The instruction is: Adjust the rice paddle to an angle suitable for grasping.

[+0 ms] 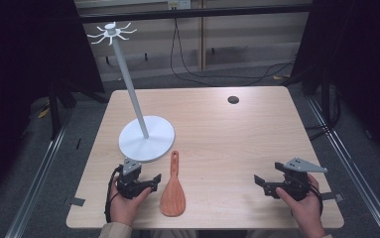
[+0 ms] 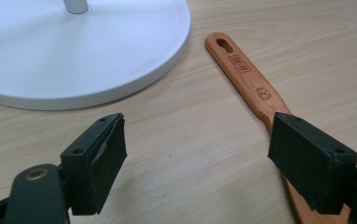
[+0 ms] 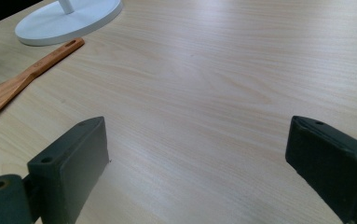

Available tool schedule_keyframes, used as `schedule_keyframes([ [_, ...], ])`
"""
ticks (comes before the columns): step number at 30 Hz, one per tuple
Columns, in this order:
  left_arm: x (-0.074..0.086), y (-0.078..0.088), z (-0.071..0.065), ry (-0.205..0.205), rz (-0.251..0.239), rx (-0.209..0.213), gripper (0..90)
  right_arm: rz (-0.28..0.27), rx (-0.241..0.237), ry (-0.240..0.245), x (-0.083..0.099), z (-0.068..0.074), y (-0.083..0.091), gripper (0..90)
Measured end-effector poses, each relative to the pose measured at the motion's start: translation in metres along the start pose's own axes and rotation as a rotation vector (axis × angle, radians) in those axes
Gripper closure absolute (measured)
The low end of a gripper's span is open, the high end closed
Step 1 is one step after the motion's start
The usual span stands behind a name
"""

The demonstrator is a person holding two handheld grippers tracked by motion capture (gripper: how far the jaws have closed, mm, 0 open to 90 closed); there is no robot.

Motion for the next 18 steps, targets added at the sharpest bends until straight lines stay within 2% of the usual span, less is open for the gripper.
schedule_keyframes([
  [6, 0.001, -0.008, -0.001, -0.014, 0.021, 0.010, 17.7, -0.005, -0.003, -0.001, -0.003, 0.001, -0.001, 5.3],
  [10, -0.005, -0.013, -0.001, -0.001, 0.001, 0.012, 16.7, -0.001, -0.001, 0.011, -0.002, 0.001, -0.002, 5.3],
  [11, -0.007, -0.013, -0.002, 0.003, 0.003, 0.012, 21.9, -0.001, -0.006, 0.007, -0.002, 0.002, 0.000, 5.3],
  [12, -0.009, -0.014, -0.003, -0.002, 0.004, 0.022, 21.9, -0.001, -0.006, 0.007, -0.002, 0.002, 0.000, 5.3],
  [13, -0.011, -0.014, -0.005, -0.031, -0.004, 0.015, 34.5, -0.003, -0.001, 0.005, -0.002, 0.001, 0.001, 5.3],
  [14, -0.011, -0.014, -0.005, -0.031, -0.004, 0.015, 41.6, -0.003, -0.001, 0.005, -0.002, 0.001, 0.001, 5.3],
  [15, -0.011, -0.015, -0.004, -0.048, -0.006, 0.013, 43.8, -0.009, 0.000, 0.004, -0.004, 0.001, 0.001, 5.3],
  [16, -0.012, -0.016, -0.005, -0.028, -0.007, 0.019, 43.8, -0.009, 0.000, 0.004, -0.004, 0.001, 0.001, 5.3],
  [17, -0.013, -0.015, -0.005, -0.018, 0.010, 0.020, 49.7, -0.011, 0.002, 0.011, -0.005, 0.002, 0.002, 5.4],
  [18, -0.015, -0.016, -0.005, -0.021, 0.009, 0.006, 49.7, -0.011, 0.002, 0.011, -0.005, 0.002, 0.002, 5.4],
])
Point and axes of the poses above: each handheld gripper's, and its own axes: y roughly backward along the jaws, x roughly out of its underside, z roughly to its left, the point moved 6 cm from there along -y, roughly forward along the jaws, and after that the axes turned 9 degrees about -z, right-handed, at the moved point
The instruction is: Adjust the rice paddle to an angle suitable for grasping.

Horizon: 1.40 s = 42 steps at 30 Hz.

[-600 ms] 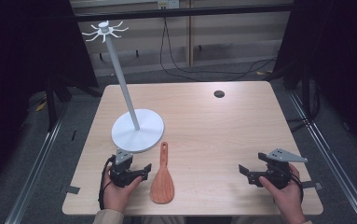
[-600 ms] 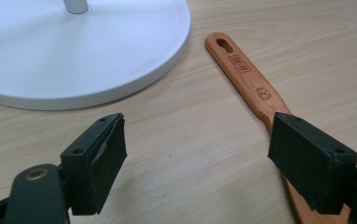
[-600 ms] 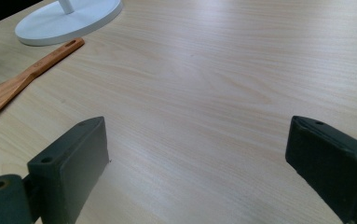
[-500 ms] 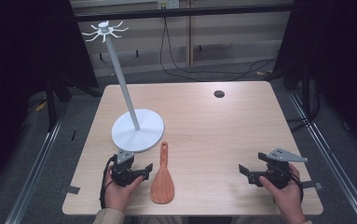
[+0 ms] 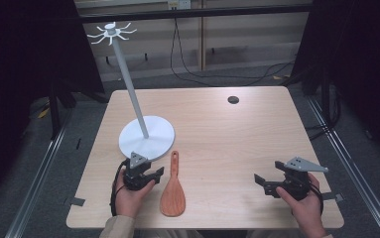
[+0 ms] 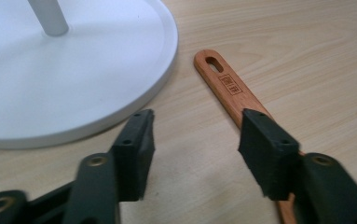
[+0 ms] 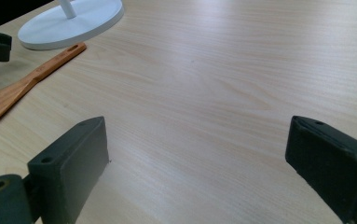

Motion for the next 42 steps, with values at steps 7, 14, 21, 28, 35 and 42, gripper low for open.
schedule_keyframes([
  [7, -0.002, -0.015, -0.003, 0.050, 0.079, 0.042, 89.8, -0.002, 0.005, 0.002, 0.000, 0.000, 0.006, 5.4],
  [14, -0.003, -0.029, -0.011, 0.027, 0.113, 0.072, 90.0, 0.007, 0.005, 0.007, 0.002, -0.002, 0.005, 5.4],
  [21, -0.002, -0.041, -0.016, 0.019, 0.136, 0.084, 90.0, 0.005, 0.003, 0.006, 0.002, -0.001, 0.005, 5.4],
  [28, -0.004, -0.050, -0.024, 0.011, 0.133, 0.100, 90.0, 0.008, 0.003, 0.003, 0.002, -0.002, 0.006, 5.4],
  [35, -0.008, -0.058, -0.035, -0.009, 0.146, 0.125, 89.9, 0.005, 0.011, 0.001, 0.003, -0.003, 0.007, 5.4],
  [42, -0.011, -0.065, -0.047, -0.024, 0.161, 0.150, 89.5, 0.004, 0.006, 0.001, 0.003, -0.004, 0.007, 5.4],
])
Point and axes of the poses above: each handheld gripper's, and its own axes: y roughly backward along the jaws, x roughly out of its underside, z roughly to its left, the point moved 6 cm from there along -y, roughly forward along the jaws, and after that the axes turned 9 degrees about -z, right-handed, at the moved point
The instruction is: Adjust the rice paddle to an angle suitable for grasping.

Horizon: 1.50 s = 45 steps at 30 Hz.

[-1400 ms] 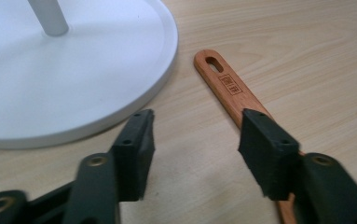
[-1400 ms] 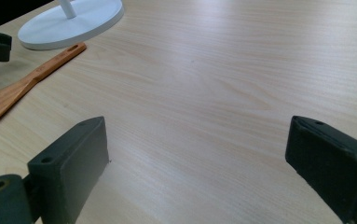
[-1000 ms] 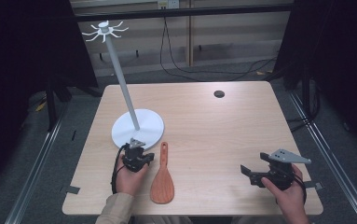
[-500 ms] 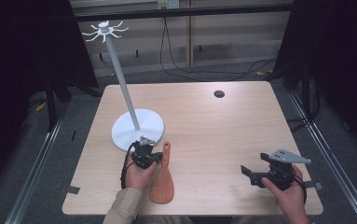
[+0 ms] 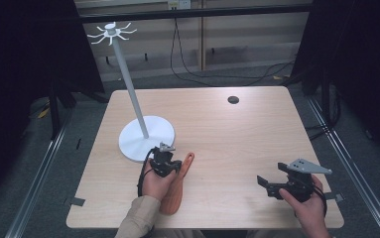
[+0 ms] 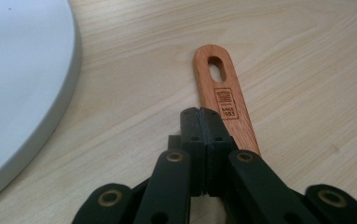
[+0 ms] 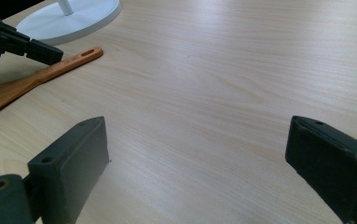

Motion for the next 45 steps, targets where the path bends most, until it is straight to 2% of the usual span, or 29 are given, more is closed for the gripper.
schedule_keyframes([
  [8, -0.002, -0.003, -0.008, -0.020, 0.008, 0.026, 88.6, 0.002, 0.004, 0.001, 0.000, -0.001, 0.001, 5.4],
  [11, -0.002, -0.003, -0.008, -0.021, 0.004, 0.016, 86.3, 0.000, 0.005, 0.003, 0.000, -0.001, 0.001, 5.4],
  [16, -0.005, 0.003, -0.005, -0.036, 0.016, -0.001, 71.8, -0.003, 0.006, 0.001, -0.001, -0.001, 0.002, 5.4],
  [19, -0.008, 0.009, -0.006, -0.031, 0.033, 0.025, 64.6, -0.005, 0.006, 0.006, -0.001, -0.001, 0.002, 5.4],
  [26, -0.014, 0.021, -0.012, -0.057, 0.043, 0.032, 53.1, -0.010, 0.007, 0.005, -0.002, 0.000, 0.003, 5.4],
  [28, -0.013, 0.022, -0.015, -0.066, 0.069, 0.055, 51.7, -0.010, 0.006, 0.005, -0.003, 0.000, 0.003, 5.4],
  [29, -0.012, 0.021, -0.016, -0.070, 0.080, 0.061, 50.9, -0.012, 0.008, 0.009, -0.003, 0.000, 0.003, 5.4],
  [30, -0.012, 0.020, -0.017, -0.078, 0.085, 0.049, 50.8, -0.011, 0.009, 0.006, -0.003, 0.001, 0.004, 5.4],
  [32, -0.011, 0.019, -0.018, -0.079, 0.109, 0.069, 50.7, -0.009, 0.011, 0.010, -0.003, 0.001, 0.004, 5.4],
  [34, -0.010, 0.017, -0.019, -0.083, 0.127, 0.061, 50.6, -0.010, 0.008, 0.012, -0.003, 0.001, 0.004, 5.4],
  [40, -0.006, 0.009, -0.023, -0.084, 0.177, 0.079, 50.6, -0.018, 0.007, 0.010, -0.004, 0.001, 0.004, 5.4],
  [45, -0.005, 0.004, -0.028, -0.119, 0.233, 0.067, 51.4, -0.011, 0.006, 0.008, -0.004, 0.001, 0.004, 5.4],
])
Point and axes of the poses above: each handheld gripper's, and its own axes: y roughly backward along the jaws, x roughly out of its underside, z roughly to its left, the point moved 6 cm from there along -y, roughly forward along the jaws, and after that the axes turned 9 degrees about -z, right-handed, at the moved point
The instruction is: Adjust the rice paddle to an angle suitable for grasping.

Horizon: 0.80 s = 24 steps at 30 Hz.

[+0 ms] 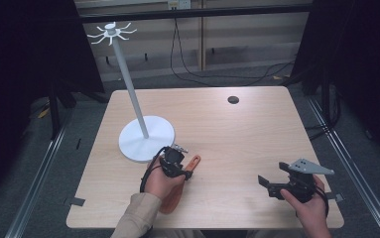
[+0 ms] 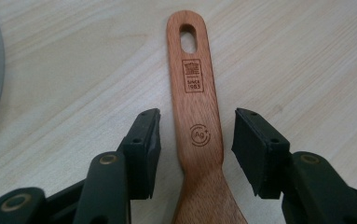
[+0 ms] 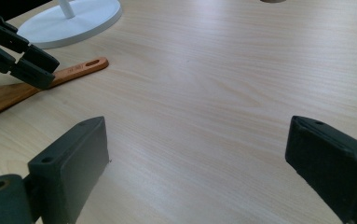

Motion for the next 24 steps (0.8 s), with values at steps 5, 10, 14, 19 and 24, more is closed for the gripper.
schedule_keyframes([
  [5, -0.002, -0.002, -0.006, -0.039, 0.039, -0.002, 54.4, 0.000, 0.001, -0.002, 0.000, 0.000, 0.001, 5.4],
  [10, -0.008, -0.005, -0.008, -0.110, 0.135, -0.038, 62.1, -0.002, 0.002, 0.000, -0.001, -0.002, 0.001, 5.4],
  [14, -0.014, -0.007, -0.008, -0.136, 0.199, -0.030, 66.0, -0.001, 0.006, 0.006, -0.001, -0.003, 0.001, 5.4],
  [19, -0.015, -0.008, -0.008, -0.139, 0.212, -0.030, 66.4, -0.001, 0.007, 0.000, 0.000, -0.004, 0.002, 5.4],
  [24, -0.015, -0.006, -0.008, -0.081, 0.134, -0.009, 66.5, 0.001, 0.006, -0.006, 0.000, -0.004, 0.002, 5.4],
])
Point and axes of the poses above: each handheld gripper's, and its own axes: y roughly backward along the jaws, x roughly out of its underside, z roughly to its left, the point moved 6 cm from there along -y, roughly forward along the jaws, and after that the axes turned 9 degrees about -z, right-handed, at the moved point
